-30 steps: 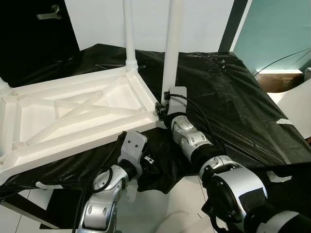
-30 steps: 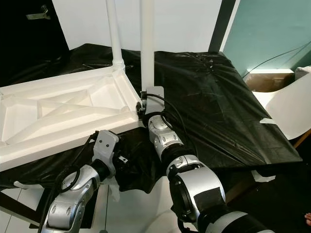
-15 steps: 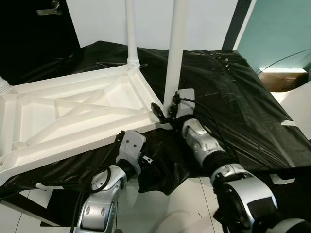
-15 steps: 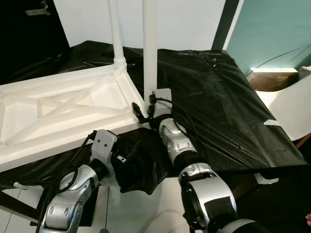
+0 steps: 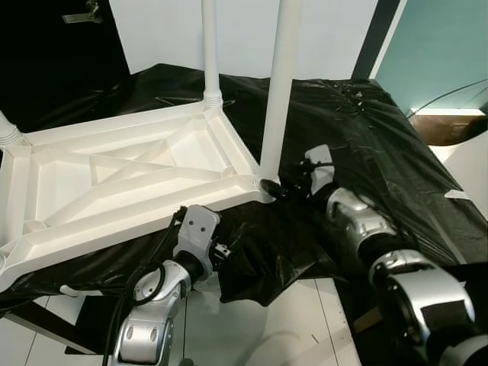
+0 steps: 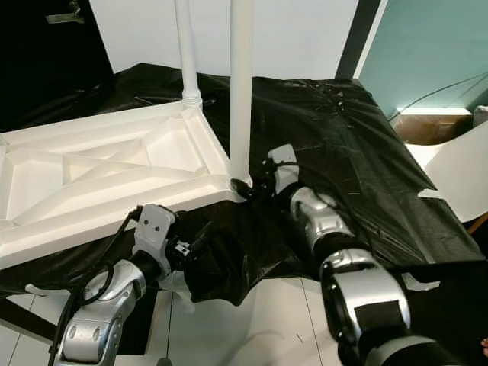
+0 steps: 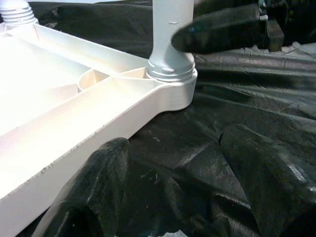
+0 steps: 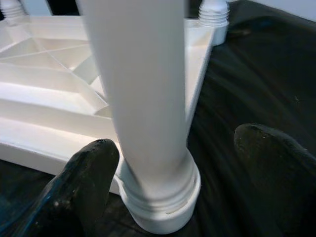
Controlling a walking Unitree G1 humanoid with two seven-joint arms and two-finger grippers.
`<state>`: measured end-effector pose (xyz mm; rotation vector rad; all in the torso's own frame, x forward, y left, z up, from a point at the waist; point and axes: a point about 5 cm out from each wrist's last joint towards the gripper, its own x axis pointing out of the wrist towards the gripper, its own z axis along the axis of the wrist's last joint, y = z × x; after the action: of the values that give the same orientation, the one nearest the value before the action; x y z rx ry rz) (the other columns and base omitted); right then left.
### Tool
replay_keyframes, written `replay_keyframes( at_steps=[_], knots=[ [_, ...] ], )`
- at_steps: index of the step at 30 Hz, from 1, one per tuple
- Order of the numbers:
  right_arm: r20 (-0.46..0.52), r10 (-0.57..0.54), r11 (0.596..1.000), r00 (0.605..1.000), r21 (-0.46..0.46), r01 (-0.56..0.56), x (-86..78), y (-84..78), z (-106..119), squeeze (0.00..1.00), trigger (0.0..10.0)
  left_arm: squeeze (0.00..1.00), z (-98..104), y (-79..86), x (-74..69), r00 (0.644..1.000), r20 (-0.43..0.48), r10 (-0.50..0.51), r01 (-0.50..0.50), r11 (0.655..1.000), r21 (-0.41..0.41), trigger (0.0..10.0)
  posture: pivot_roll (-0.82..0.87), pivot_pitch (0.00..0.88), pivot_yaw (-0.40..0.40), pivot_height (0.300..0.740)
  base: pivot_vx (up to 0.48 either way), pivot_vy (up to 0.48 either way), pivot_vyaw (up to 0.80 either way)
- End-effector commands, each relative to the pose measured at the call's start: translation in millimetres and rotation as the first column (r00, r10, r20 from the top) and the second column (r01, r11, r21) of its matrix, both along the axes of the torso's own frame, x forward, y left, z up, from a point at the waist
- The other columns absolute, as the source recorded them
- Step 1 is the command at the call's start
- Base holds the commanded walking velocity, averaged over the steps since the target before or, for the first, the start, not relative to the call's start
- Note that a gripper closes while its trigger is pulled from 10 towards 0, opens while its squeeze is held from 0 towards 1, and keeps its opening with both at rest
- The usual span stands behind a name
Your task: Building children table
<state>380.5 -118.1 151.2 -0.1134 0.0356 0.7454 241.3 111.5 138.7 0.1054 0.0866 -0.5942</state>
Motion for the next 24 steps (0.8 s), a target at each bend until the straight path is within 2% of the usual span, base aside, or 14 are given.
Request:
replay_keyframes(
  at_steps=[1,8,9,17,18,19,20,21,22,24],
  knots=[
    [-0.017,0.042,0.998,0.999,-0.051,-0.043,-0.5,3.3,-3.0,0.00,10.0,0.00,1.0,2.8,2.2,0.997,0.006,0.072,-0.072,0.997,0.003,10.0,0.15,0.000,-0.076,0.740,0.000,0.000,0.00],
    [-0.005,0.091,0.988,0.996,-0.124,-0.091,3.6,13.5,4.9,0.00,10.0,0.00,2.5,3.6,3.6,0.997,0.012,0.076,-0.076,0.997,0.004,10.0,0.16,0.000,-0.076,0.740,0.000,0.000,0.00],
    [-0.001,0.106,0.982,0.994,-0.157,-0.105,4.7,18.5,6.8,0.00,10.0,0.00,3.0,4.1,3.9,0.997,0.014,0.078,-0.078,0.997,0.004,10.0,0.16,0.000,-0.074,0.740,0.000,0.000,0.00],
    [0.031,0.070,0.979,0.997,-0.195,-0.063,8.0,26.2,10.1,0.00,10.0,0.00,3.7,4.2,4.5,0.997,0.016,0.079,-0.079,0.997,0.005,10.0,0.16,0.000,-0.068,0.740,0.000,0.000,0.00],
    [0.033,0.066,0.979,0.997,-0.197,-0.058,8.1,27.6,9.9,0.00,8.2,0.00,3.8,4.0,4.6,0.997,0.016,0.077,-0.078,0.997,0.005,10.0,0.16,0.000,-0.066,0.740,0.000,0.000,0.00],
    [0.033,0.066,0.979,0.997,-0.197,-0.058,8.1,27.6,9.9,0.00,8.2,0.00,3.8,4.0,4.6,0.997,0.016,0.077,-0.078,0.997,0.005,10.0,0.16,0.000,-0.066,0.740,0.000,0.000,0.00],
    [0.035,0.068,0.976,0.997,-0.209,-0.060,7.5,29.3,8.3,0.00,4.0,0.00,3.9,3.4,4.8,0.997,0.016,0.074,-0.075,0.997,0.006,10.0,0.16,0.000,-0.061,0.740,0.000,0.000,0.00],
    [0.035,0.068,0.976,0.997,-0.209,-0.060,7.5,29.3,8.3,0.00,4.0,0.00,3.9,3.4,4.8,0.997,0.016,0.074,-0.075,0.997,0.006,10.0,0.16,0.000,-0.061,0.740,0.000,0.000,0.00],
    [0.034,0.071,0.973,0.997,-0.221,-0.062,6.9,30.0,6.5,0.00,0.0,0.00,4.0,3.2,4.9,0.997,0.016,0.072,-0.072,0.997,0.006,10.0,0.16,0.000,-0.058,0.740,0.000,0.000,0.00],
    [0.034,0.071,0.973,0.997,-0.221,-0.062,6.9,30.0,6.5,0.00,0.0,0.00,4.0,3.2,4.9,0.997,0.016,0.072,-0.072,0.997,0.006,10.0,0.16,0.000,-0.058,0.740,0.000,0.000,0.00]
  ],
)
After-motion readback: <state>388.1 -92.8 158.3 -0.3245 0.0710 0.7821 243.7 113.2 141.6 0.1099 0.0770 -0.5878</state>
